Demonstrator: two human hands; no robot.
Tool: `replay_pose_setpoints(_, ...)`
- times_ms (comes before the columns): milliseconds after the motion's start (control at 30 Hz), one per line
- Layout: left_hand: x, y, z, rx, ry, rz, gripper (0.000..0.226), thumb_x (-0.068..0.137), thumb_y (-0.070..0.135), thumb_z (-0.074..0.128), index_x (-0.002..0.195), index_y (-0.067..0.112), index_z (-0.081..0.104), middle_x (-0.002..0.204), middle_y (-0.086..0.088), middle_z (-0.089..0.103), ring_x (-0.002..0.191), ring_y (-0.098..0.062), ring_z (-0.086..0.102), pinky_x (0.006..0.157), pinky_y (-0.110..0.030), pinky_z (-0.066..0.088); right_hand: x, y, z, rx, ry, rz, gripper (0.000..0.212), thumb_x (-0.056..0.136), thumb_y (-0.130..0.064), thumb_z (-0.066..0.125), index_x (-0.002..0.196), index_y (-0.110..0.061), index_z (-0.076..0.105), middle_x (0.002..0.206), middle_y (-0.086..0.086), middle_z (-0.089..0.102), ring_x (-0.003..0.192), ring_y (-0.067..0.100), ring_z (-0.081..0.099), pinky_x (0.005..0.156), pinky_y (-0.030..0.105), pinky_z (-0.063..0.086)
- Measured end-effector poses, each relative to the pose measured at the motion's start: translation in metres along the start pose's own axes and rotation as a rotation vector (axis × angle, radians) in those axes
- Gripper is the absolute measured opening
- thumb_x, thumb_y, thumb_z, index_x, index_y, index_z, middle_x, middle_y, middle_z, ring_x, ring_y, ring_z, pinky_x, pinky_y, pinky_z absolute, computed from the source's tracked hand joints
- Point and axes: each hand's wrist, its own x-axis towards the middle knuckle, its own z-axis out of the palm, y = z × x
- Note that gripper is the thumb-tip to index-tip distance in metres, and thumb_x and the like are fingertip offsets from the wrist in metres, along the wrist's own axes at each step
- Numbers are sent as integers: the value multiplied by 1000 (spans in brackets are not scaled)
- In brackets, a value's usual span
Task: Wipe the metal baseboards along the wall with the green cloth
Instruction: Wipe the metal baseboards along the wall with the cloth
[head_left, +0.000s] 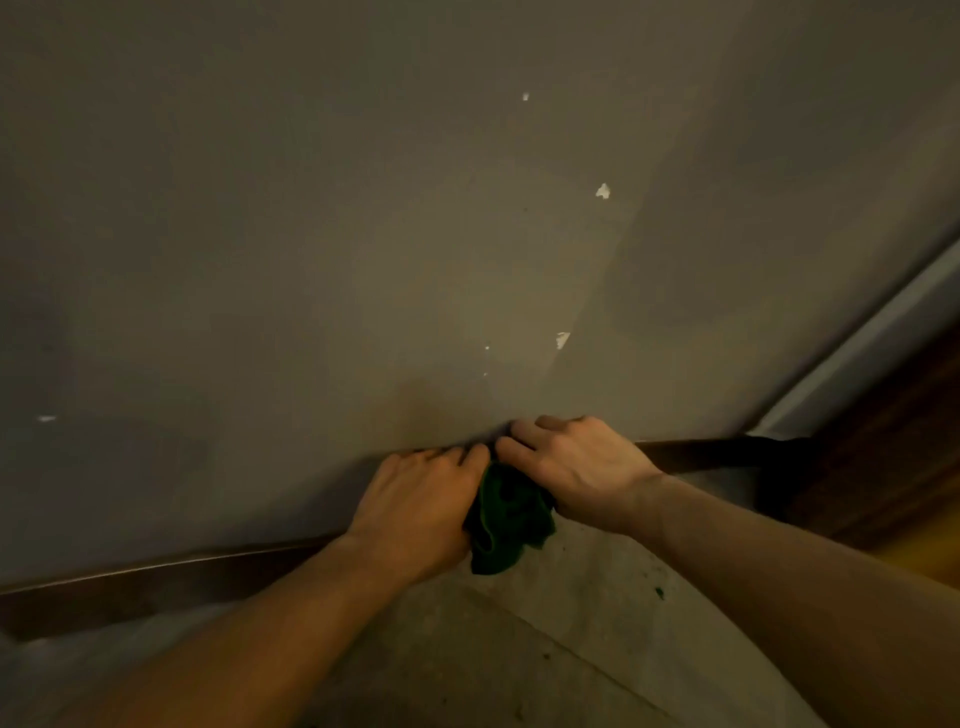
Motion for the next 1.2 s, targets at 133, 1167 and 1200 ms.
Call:
replay_pose_setpoints(133,16,20,2,84,-48,12,47,78,41,64,117,25,44,112,1,67,100,-24,67,67,-33,41,-12,23,17,61,68,-49,59,70,-12,75,117,-20,41,102,6,57,80,28,57,49,38,46)
replay_pose_setpoints(1167,62,81,214,-190,91,-758,44,73,32,69,112,40,49,93,6,73,90,-24,69,72,-34,45,-42,52,274,1157,166,191,96,60,-32,84,144,-25,38,123,-12,45,115,2,48,95,10,37)
replay_pose_setpoints(1200,63,81,216,-202,89,-776,45,72,32,69,112,40,50,94,6,73,91,-25,69,74,-36,48,-42,49,276,1159,156,199,104,60,-35,85,148,-23,31,126,-11,43,118,1,44,98,10,35)
